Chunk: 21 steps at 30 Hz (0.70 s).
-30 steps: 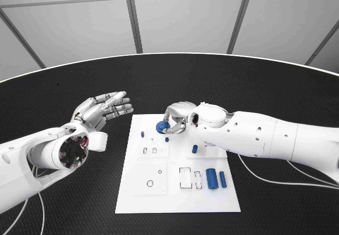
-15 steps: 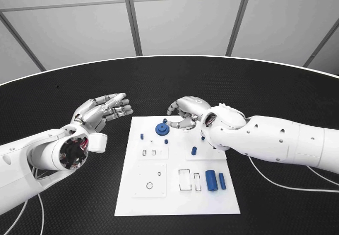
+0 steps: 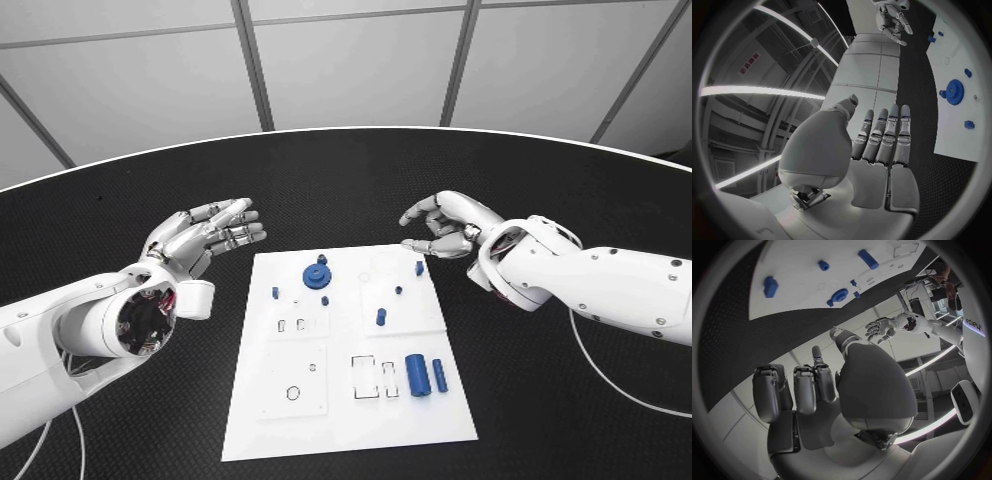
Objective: Assemble the parts on the task board
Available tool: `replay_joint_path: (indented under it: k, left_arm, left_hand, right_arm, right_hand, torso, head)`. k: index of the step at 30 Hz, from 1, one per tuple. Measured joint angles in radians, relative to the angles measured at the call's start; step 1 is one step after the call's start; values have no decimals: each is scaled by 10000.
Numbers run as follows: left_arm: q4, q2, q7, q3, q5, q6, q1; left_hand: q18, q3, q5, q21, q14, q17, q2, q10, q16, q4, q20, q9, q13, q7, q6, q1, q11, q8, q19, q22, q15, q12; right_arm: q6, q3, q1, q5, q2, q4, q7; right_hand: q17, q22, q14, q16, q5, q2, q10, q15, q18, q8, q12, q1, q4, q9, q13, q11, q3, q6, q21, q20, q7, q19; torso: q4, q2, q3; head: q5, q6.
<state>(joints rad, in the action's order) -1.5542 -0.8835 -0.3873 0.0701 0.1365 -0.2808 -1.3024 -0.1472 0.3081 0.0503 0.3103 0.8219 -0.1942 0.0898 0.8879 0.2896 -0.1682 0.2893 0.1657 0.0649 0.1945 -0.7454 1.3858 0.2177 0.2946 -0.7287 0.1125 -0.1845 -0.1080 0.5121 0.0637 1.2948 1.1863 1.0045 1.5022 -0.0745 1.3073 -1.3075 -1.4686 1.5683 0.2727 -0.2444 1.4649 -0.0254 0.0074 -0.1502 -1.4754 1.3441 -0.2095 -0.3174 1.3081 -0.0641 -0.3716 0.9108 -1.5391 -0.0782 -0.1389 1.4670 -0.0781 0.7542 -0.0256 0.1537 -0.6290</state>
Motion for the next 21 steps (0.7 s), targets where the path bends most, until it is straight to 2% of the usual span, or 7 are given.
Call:
replay_joint_path:
  k: [4, 6, 11, 13, 14, 17, 21]
  left_arm:
    - [69, 53, -14, 0, 0, 29, 3]
    - [93, 67, -15, 1, 0, 34, 5]
    - [133, 84, -17, 1, 0, 48, 9]
    - [139, 86, -16, 1, 0, 51, 9]
    - [141, 85, -16, 1, 0, 52, 10]
    - [142, 79, -16, 1, 0, 52, 10]
    - [132, 72, -16, 1, 0, 54, 11]
  left_hand:
    - [0, 0, 0, 0, 0, 0, 0, 0, 0, 0, 0, 0, 0, 0, 0, 0, 0, 0, 0, 1, 0, 0]
    - [0, 0, 0, 0, 0, 1, 0, 0, 0, 0, 0, 0, 0, 0, 0, 0, 0, 0, 0, 1, 0, 0]
    - [0, 0, 0, 0, 0, 1, 0, 0, 0, 0, 0, 1, 0, 0, 0, 0, 0, 0, 0, 1, 0, 0]
    - [0, 0, 0, 0, 0, -6, 0, 0, 0, 0, 0, 1, 0, 0, 0, 0, 0, 0, 0, -7, 0, 0]
    - [0, 0, 0, 0, 0, -9, 0, 0, 0, 0, 0, 1, 0, 0, 0, 0, 0, 0, 0, -9, 0, 0]
    - [0, 0, 0, 0, 0, -9, 0, 0, 0, 0, 0, 1, 0, 0, 0, 0, 0, 0, 0, -9, 0, 0]
    - [1, 0, 0, 0, 0, -9, 0, 0, 0, 0, 0, 1, 0, 0, 0, 0, 0, 0, 0, -8, 0, 0]
  right_arm:
    - [-1, 27, -171, -70, 306, -176, -206]
    - [-4, 34, -296, -87, 346, -258, -259]
    - [-31, 42, -600, -109, 292, -525, -271]
    - [-47, 43, -686, -112, 261, -597, -240]
    - [-53, 43, -754, -113, 229, -655, -213]
    - [-53, 44, -900, -115, 128, -794, -156]
    - [-38, 43, -1009, -116, -14, -918, -90]
  right_hand:
    - [0, 0, 0, 0, 0, 15, 0, 0, -1, 0, 1, 63, 55, 0, -1, 0, 1, 0, 0, 0, 0, 0]
    - [0, 0, 0, 0, 0, -25, 0, 0, 0, 0, 38, 103, 55, 9, -1, 0, 1, 0, 0, 0, 0, 0]
    - [-1, 0, 0, 0, 0, -25, 0, 0, 0, 80, 38, 103, 82, 34, -1, -1, 28, -109, 0, -1, -37, 0]
    - [4, 1, 0, 0, 0, -64, 0, 0, 1, 98, 38, 142, 82, 47, -2, -1, 28, -145, 0, 0, -73, 0]
    - [6, 1, 0, 0, 0, -64, 0, 1, 0, 147, 38, 142, 82, 54, -2, -1, 28, -167, 0, -1, -51, 0]
    - [8, 0, 8, 0, 0, -30, 0, 8, 0, 195, 88, 175, 57, 78, -2, -1, 108, -317, 0, -1, -118, 0]
    - [7, 1, 26, 0, 0, -10, 0, 56, 0, 252, 88, 195, 27, 95, -3, -1, 221, -378, 38, -1, -124, -1]
  torso:
    - [71, -45, -86]
    - [89, -58, -127]
    - [101, -75, -196]
    - [97, -75, -208]
    - [96, -75, -206]
    - [98, -75, -199]
    - [99, -67, -198]
  head:
    - [46, 18]
    - [71, 9]
    - [118, -39]
    - [137, -51]
    - [141, -57]
    - [133, -74]
    - [119, -85]
